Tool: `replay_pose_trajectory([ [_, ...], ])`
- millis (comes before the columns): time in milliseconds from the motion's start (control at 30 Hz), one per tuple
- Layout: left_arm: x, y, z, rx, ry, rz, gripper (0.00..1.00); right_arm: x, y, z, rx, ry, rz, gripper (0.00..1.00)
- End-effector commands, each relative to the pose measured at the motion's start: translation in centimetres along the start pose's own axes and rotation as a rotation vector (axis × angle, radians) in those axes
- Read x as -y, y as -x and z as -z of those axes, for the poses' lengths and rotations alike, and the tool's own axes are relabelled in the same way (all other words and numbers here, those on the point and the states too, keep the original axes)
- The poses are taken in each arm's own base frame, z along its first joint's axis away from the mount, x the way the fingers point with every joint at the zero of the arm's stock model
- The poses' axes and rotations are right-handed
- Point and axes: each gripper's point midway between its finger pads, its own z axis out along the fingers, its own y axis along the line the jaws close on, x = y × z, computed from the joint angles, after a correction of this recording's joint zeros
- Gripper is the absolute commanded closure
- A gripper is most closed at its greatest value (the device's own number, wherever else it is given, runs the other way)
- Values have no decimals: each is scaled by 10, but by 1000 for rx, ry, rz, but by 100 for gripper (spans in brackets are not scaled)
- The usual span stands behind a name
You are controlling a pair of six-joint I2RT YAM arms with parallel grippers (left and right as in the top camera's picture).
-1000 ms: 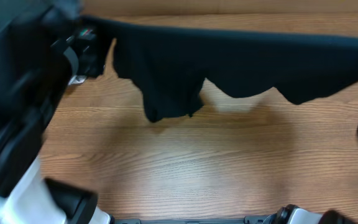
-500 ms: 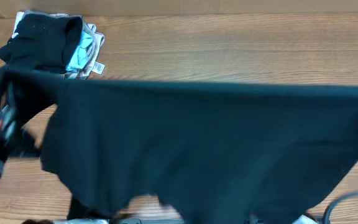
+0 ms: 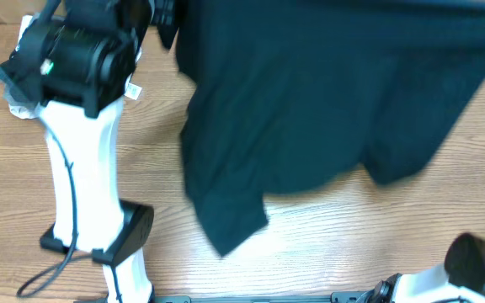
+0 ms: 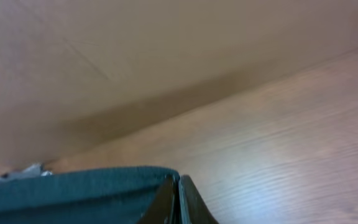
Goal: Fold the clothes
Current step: 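Lift the shirt with both grippers and shake it out in the air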
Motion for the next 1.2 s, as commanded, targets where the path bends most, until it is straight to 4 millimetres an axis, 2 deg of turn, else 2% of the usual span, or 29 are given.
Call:
replay_pose_trajectory([
  [0, -40, 26, -19, 116, 37, 43, 96, 5, 22, -20, 61, 30, 2, 96],
  [133, -61, 62, 0, 269, 50, 79, 96, -5, 50, -8, 175, 49, 55, 96],
  [200, -68, 71, 12, 309, 40, 83, 96, -7, 53, -3, 189, 47, 62, 96],
  [300, -68, 52, 5, 229, 39, 79, 96, 1, 39, -10, 126, 22, 28, 96],
  [367, -64, 26, -7, 120, 31, 72, 96, 12, 21, -18, 53, -11, 22, 96],
  [433, -63, 8, -12, 48, 29, 67, 96, 14, 10, -19, 8, -20, 10, 96],
  [500, -63, 1, -12, 20, 31, 65, 96, 15, 5, -18, -8, -21, 0, 96],
  [567, -63, 4, -5, 32, 33, 66, 96, 13, 7, -10, 5, -21, 2, 96],
  [667, -68, 18, 24, 90, 47, 71, 96, 4, 10, 10, 38, -23, 16, 96],
  [800, -78, 33, 78, 169, 81, 79, 96, -13, 9, 52, 97, -31, 37, 96],
  [833, -83, 36, 98, 191, 106, 83, 96, -17, 7, 66, 111, -37, 40, 96],
  [1067, -95, 31, 180, 251, 157, 95, 96, -37, -18, 136, 177, -98, 48, 96],
  [1133, -96, 27, 195, 259, 158, 96, 96, -43, -24, 154, 205, -122, 57, 96],
  [1167, -96, 22, 212, 266, 159, 97, 96, -48, -32, 171, 228, -144, 66, 96],
])
